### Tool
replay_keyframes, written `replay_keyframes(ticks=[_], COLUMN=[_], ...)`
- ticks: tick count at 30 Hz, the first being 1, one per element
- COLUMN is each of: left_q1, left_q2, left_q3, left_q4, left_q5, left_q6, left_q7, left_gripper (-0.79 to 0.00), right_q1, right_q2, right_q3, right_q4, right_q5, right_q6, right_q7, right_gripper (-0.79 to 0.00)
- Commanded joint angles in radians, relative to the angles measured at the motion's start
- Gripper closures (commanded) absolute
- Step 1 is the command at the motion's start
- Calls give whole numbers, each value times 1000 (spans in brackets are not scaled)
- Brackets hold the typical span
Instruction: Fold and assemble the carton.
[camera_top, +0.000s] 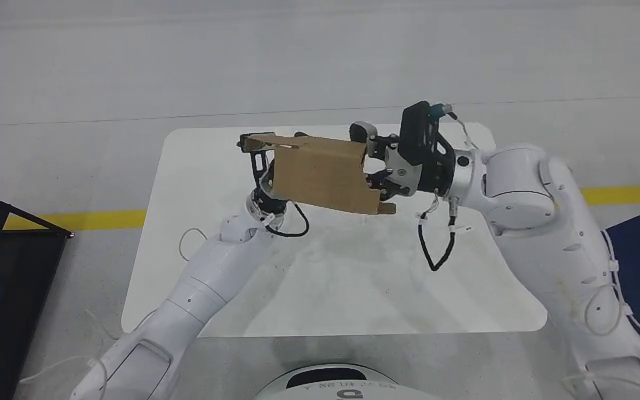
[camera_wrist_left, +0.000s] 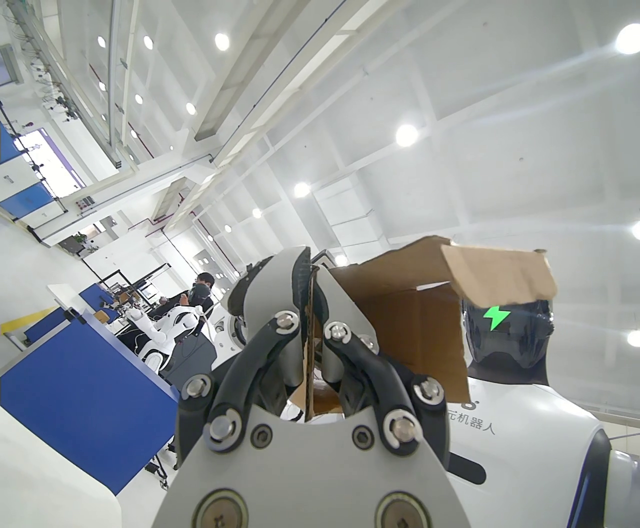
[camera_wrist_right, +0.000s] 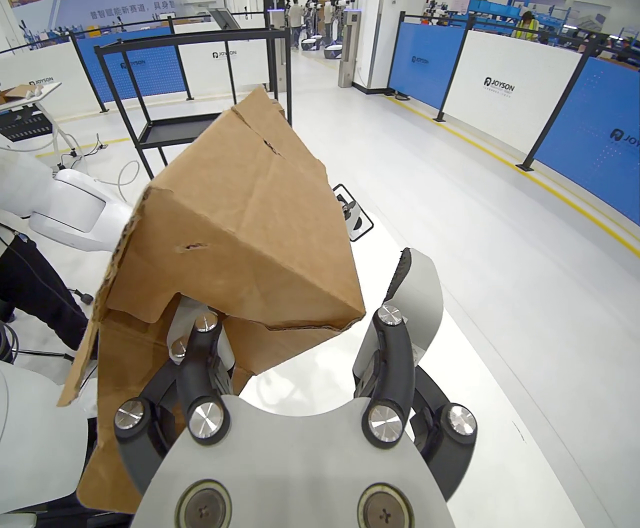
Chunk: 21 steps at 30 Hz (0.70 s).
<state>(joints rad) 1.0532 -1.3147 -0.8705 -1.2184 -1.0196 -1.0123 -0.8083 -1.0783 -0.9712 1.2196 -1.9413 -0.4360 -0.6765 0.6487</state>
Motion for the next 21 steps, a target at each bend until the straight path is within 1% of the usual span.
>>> replay_keyframes(ticks=[1, 6, 8, 10, 12, 15, 18, 21], left_q1=[0, 1, 5, 9, 14, 19, 19, 21], left_q2=[-1, -2, -2, -3, -3, -4, -4, -6], left_q3=[3, 1, -5, -10, -15, -17, -22, -27], left_q4=[0, 1, -2, -3, -4, -3, -3, -5], left_q5=[-2, -6, -6, -2, -1, 3, 8, 10], left_q6=[1, 0, 0, 0, 0, 0, 0, 0], left_q7=[-1, 0, 0, 0, 0, 0, 0, 0], left_gripper=[0, 0, 0, 0, 0, 0, 0, 0], right_q1=[-14, -63, -96, -124, -147, -167, -166, -154], right_q2=[3, 13, 17, 19, 20, 21, 19, 16], right_q3=[23, 104, 144, 167, 178, 178, 162, 141], right_q4=[-8, -25, -57, -85, -115, -147, -169, -174], right_q5=[12, 30, 7, -2, -9, -27, -40, -41], right_q6=[-3, -7, -2, -13, -29, -26, -7, 1], right_q7=[-10, -53, -86, -109, -125, -132, -135, -140], right_gripper=[-742, -742, -776, -773, -770, -767, -754, -760])
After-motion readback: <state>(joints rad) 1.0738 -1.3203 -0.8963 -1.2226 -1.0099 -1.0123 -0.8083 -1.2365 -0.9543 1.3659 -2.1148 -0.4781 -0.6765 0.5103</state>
